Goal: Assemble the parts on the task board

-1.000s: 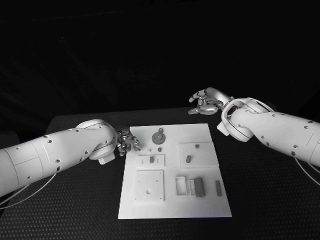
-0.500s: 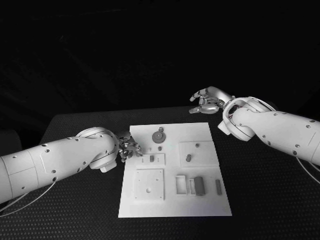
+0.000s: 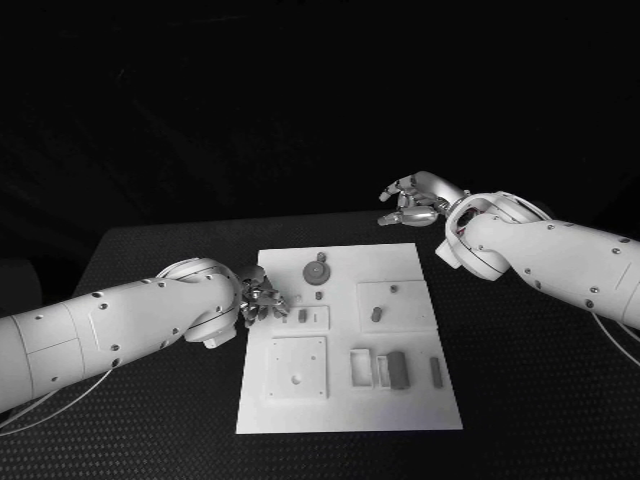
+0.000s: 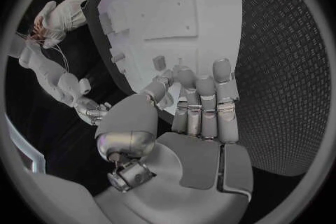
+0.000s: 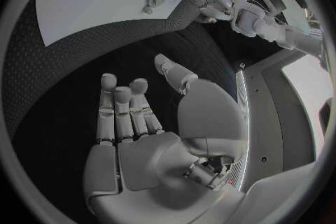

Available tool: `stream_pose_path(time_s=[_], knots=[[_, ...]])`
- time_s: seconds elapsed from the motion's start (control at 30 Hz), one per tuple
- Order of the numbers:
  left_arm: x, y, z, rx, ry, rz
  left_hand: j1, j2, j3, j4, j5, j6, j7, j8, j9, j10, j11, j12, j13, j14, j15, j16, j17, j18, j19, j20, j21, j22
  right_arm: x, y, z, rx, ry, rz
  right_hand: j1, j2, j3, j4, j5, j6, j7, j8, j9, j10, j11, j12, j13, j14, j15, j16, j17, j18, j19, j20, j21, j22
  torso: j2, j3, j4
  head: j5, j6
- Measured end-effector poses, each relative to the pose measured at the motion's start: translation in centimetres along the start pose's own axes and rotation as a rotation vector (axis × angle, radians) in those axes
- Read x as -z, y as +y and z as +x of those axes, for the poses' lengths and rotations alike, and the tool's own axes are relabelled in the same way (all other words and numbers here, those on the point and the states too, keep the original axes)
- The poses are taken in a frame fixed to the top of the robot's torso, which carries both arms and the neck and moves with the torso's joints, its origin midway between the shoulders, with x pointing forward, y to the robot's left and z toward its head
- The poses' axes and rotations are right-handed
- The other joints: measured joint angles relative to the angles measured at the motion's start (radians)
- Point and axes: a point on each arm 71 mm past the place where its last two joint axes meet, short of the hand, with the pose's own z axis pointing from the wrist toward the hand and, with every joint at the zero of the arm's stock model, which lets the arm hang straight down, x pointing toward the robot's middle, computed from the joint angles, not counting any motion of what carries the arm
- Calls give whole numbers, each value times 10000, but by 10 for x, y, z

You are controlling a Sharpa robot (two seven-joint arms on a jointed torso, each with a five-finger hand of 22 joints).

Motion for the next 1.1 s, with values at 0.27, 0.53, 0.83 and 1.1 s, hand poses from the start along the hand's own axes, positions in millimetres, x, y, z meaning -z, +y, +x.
stream_pose_path(time_s=[0.27,0.53,0.83,1.1], knots=[[-2,2,1,-126,93,-126,0,0,-2,1,-3,0,-1,57,5,51,19,0,-10,36,-1,-4,-8,0,19,-15,0,-1,0,-1,0,3,26,10,0,0,0,0,0,0,0,0,-9,-1,0,0,-10,-29,-24,22,-11,0,0,0,0,-1,-1,4,-2,-39,-69],[-2,2,1,-230,147,-143,0,0,-4,1,-25,-4,-4,142,14,51,19,0,-10,38,0,-5,-8,-1,39,-29,-1,-1,0,0,0,1,46,7,-5,5,0,0,0,0,1,0,-9,-1,0,0,-11,-29,-23,41,-11,0,0,0,0,-1,0,5,4,-53,-73],[-3,1,1,-311,168,-157,0,0,-17,12,1,-6,-7,206,144,48,21,0,-9,51,17,-5,-7,0,53,-17,-5,-2,0,0,0,-2,57,1,-40,39,0,0,0,-1,1,0,-18,-3,2,0,-20,-27,-22,41,-20,0,0,0,0,8,-1,8,6,-46,-82],[-3,0,2,-381,222,-144,0,0,-16,17,1,-8,-8,209,155,47,22,0,-9,52,21,-5,-15,-1,52,-15,-5,-3,0,0,0,-3,61,0,-40,39,0,0,0,-1,1,0,-17,-4,3,0,-21,-26,-20,41,-20,0,0,0,0,8,-1,8,0,-46,-80]])
